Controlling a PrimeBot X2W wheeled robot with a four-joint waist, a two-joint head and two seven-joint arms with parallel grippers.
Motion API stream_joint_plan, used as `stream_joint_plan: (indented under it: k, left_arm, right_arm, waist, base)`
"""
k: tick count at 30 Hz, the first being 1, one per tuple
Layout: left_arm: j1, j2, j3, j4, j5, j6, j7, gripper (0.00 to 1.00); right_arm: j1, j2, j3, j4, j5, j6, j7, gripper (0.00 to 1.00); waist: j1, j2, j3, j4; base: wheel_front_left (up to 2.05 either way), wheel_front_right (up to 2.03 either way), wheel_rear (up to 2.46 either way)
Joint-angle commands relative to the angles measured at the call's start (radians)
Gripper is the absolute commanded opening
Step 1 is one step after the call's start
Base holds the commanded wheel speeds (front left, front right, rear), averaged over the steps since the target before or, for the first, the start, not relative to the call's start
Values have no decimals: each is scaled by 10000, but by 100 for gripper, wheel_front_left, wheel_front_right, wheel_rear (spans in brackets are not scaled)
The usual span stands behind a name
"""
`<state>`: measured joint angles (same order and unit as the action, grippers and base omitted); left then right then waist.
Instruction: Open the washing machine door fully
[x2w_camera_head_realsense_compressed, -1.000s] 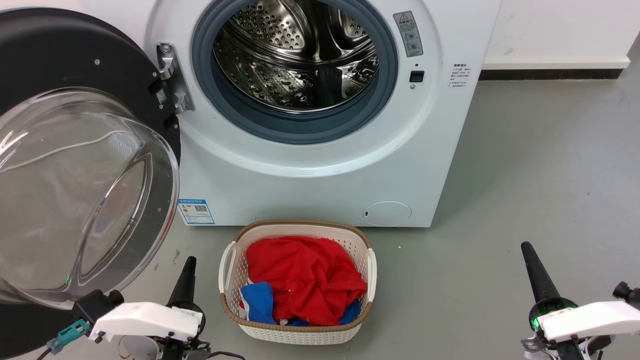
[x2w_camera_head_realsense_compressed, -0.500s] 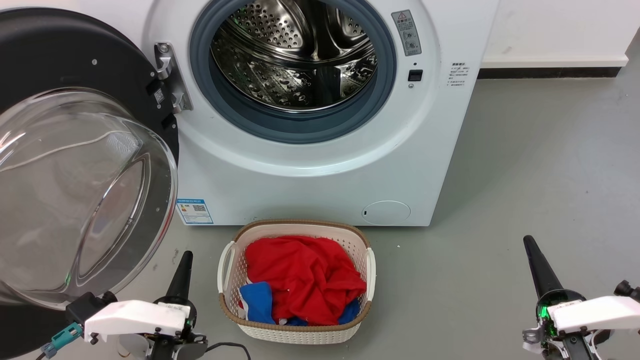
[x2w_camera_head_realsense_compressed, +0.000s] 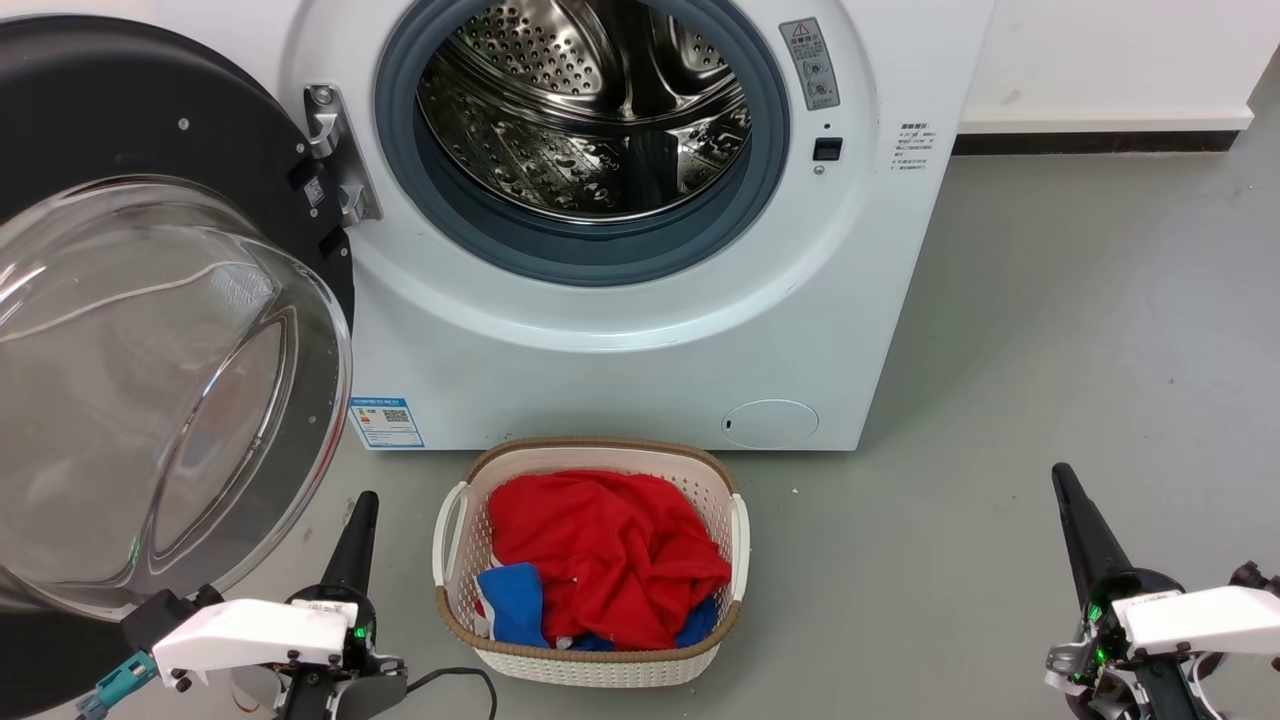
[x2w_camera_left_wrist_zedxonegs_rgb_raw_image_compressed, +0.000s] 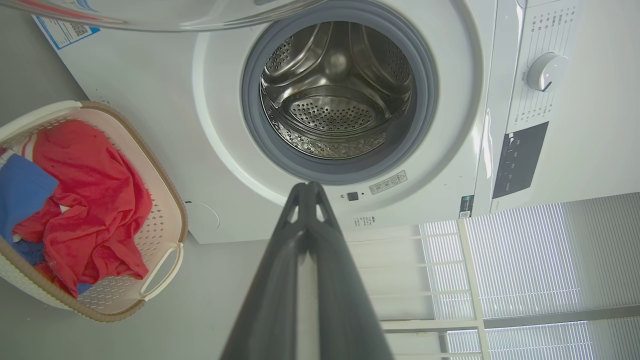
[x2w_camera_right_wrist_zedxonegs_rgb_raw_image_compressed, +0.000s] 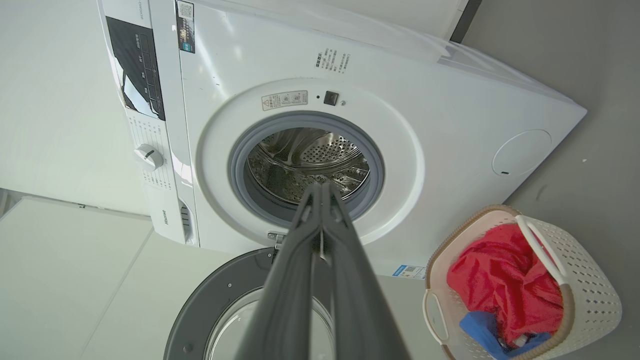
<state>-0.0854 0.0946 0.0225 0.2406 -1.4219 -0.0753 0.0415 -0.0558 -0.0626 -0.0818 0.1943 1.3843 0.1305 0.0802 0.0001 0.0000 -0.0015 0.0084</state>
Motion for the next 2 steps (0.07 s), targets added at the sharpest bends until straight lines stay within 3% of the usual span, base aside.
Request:
stream_joint_plan:
  k: [1, 2]
  left_arm:
    - [-180, -12, 93, -20, -173, -91, 68, 0]
    - [-184, -24, 118, -18, -237, -109, 94, 0]
  right_arm:
    - [-237, -31, -20, 7, 191, 3, 32, 0]
    - [-243, -30, -26, 28, 278, 3, 41, 0]
  waist:
    - [-1, 0, 1, -2]
    - [-1, 0, 3, -5]
  base:
    - [0, 0, 0]
    - [0, 0, 0]
